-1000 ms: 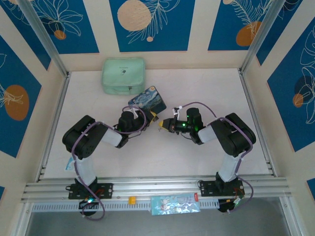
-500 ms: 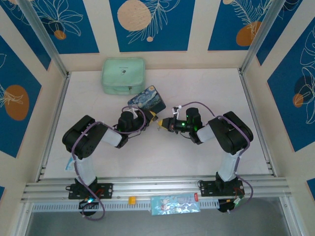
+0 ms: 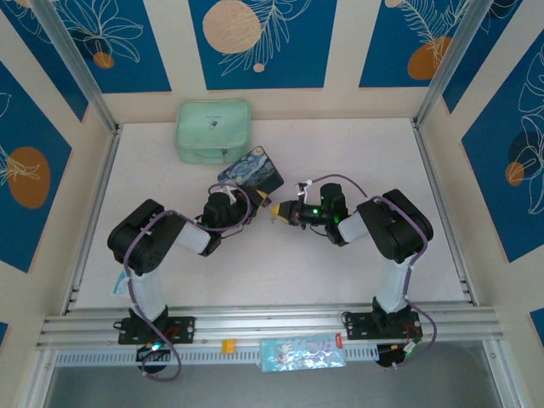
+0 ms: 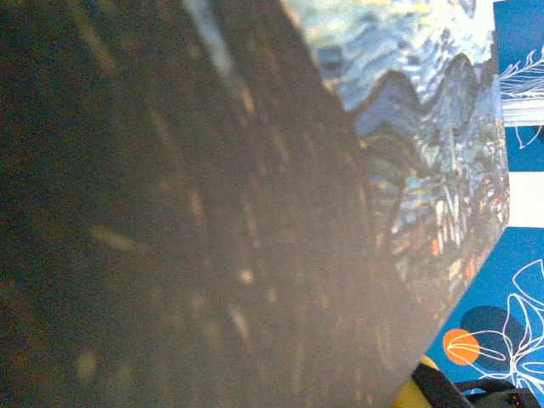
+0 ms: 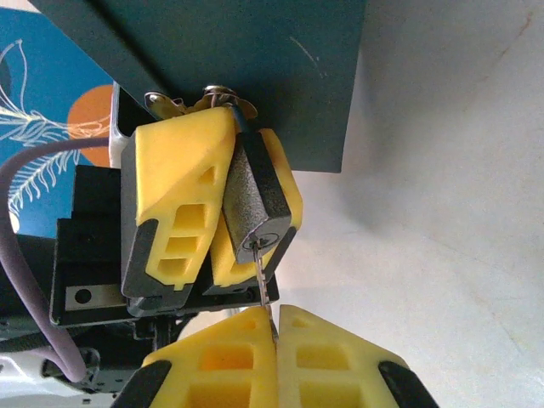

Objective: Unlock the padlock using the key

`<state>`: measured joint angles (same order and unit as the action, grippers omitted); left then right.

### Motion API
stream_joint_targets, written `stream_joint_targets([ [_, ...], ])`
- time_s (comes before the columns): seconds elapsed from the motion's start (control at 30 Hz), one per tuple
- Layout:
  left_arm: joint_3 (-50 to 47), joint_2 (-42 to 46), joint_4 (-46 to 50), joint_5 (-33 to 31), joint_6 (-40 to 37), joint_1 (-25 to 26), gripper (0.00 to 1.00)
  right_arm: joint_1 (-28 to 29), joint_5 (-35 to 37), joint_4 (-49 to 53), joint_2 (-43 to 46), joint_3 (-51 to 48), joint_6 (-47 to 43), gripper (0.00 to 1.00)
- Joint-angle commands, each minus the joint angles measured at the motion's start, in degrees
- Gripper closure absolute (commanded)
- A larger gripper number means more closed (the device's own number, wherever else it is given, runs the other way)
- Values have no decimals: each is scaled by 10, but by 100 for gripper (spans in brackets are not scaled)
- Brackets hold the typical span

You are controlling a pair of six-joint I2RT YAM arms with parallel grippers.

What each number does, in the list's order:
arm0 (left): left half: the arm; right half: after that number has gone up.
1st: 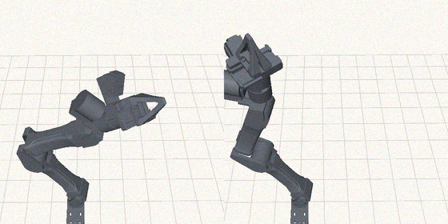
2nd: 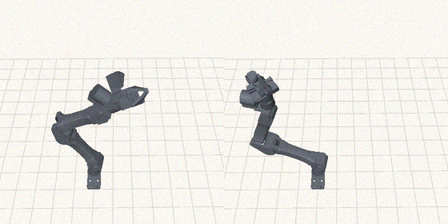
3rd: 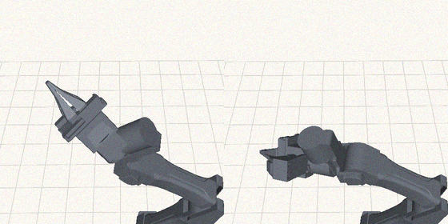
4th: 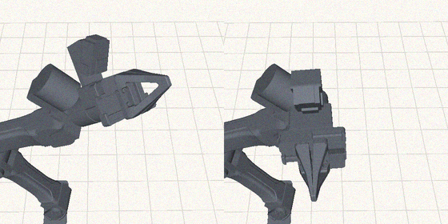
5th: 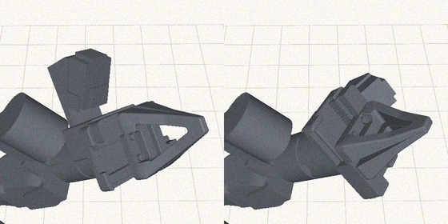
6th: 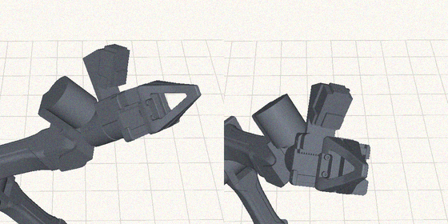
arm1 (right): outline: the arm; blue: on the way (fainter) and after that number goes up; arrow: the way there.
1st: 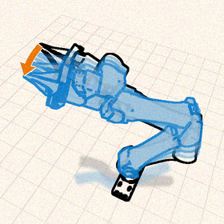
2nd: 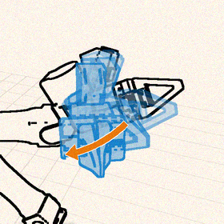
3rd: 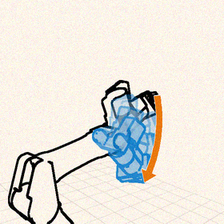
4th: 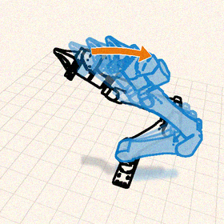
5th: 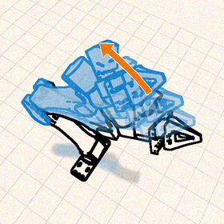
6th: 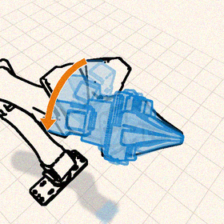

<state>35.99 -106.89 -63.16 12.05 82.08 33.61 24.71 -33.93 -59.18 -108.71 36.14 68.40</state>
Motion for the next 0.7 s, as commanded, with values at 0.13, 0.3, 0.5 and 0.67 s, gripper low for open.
stream_joint_targets([
  [0.13,1,15,-85,55,16,25,100,-4,43,-17,-38,21,46,100],
  [0.3,-2,25,-83,60,11,27,100,-17,32,-22,-52,32,55,100],
  [0.5,-4,21,-92,57,9,28,100,-19,15,39,-34,43,82,100],
  [0.67,5,10,-107,55,17,28,100,2,34,44,-16,28,114,100],
])
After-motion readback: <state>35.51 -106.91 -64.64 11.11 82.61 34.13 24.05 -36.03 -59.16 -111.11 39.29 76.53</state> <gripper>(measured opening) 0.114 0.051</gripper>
